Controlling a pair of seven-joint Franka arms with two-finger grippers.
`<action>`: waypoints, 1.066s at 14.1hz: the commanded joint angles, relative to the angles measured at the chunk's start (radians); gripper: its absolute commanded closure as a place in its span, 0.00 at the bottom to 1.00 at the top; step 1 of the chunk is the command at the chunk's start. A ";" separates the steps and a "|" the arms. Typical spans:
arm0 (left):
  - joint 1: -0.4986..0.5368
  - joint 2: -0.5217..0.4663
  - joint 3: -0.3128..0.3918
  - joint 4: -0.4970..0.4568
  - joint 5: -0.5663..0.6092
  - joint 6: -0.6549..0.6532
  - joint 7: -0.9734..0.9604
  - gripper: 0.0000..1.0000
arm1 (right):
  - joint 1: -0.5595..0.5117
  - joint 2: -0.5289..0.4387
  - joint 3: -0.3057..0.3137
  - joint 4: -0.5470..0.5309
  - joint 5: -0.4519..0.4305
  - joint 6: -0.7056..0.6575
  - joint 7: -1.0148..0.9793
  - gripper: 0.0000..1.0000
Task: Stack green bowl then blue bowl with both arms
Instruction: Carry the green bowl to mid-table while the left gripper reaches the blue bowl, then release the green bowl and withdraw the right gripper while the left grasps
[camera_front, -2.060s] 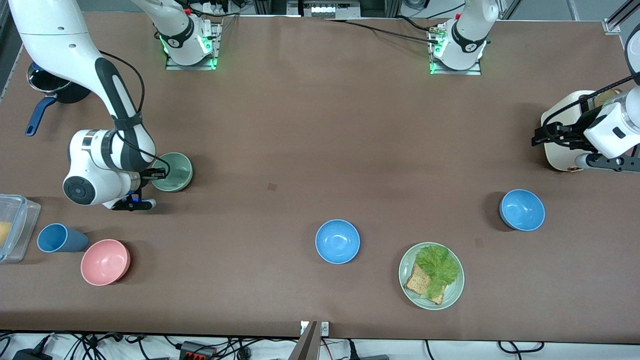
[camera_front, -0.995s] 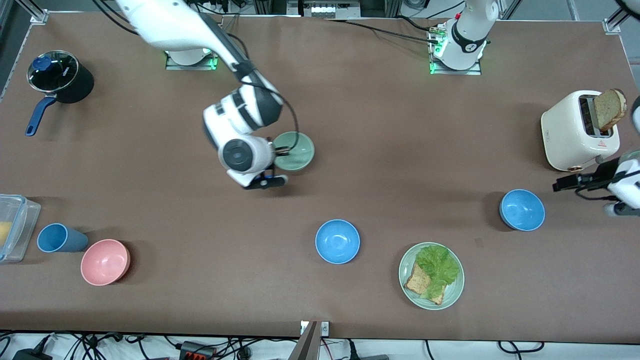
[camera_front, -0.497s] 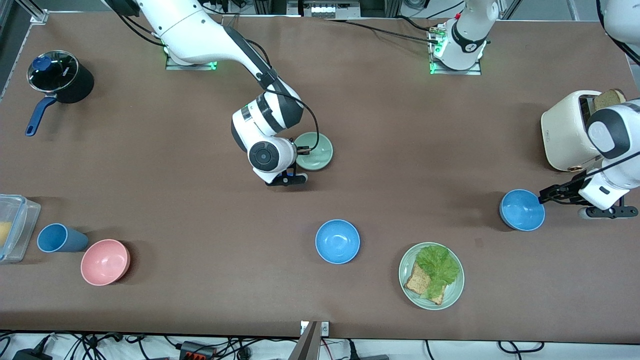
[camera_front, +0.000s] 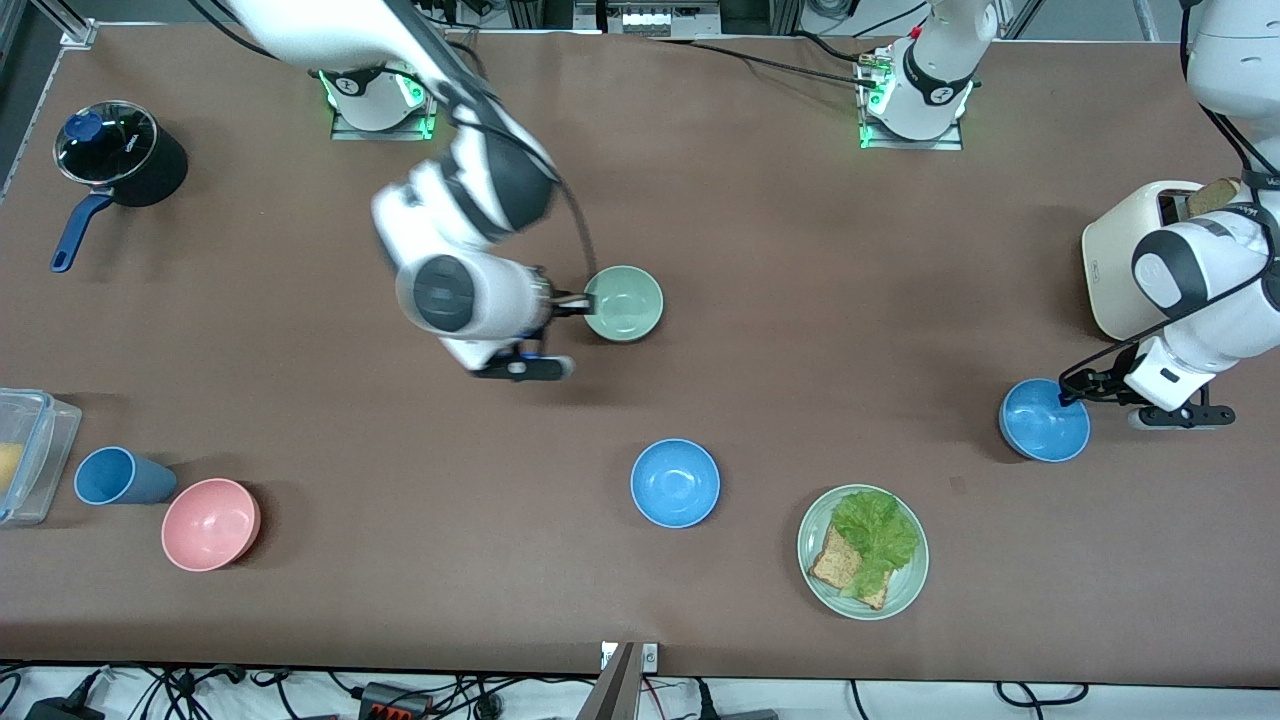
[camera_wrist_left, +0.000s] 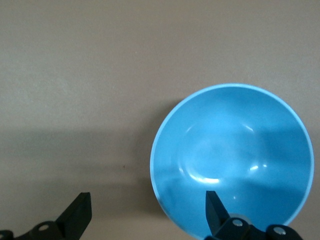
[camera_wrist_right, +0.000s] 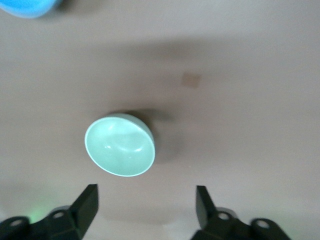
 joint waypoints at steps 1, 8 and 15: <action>0.006 0.025 -0.008 0.005 0.017 0.041 0.011 0.00 | -0.129 0.019 0.012 0.160 -0.002 -0.110 0.001 0.00; 0.003 0.096 -0.011 0.061 0.007 0.057 0.004 0.00 | -0.267 -0.080 0.003 0.183 -0.175 -0.101 -0.071 0.00; 0.001 0.110 -0.011 0.147 0.007 -0.063 0.004 0.43 | -0.432 -0.273 -0.083 -0.078 -0.197 0.019 -0.341 0.00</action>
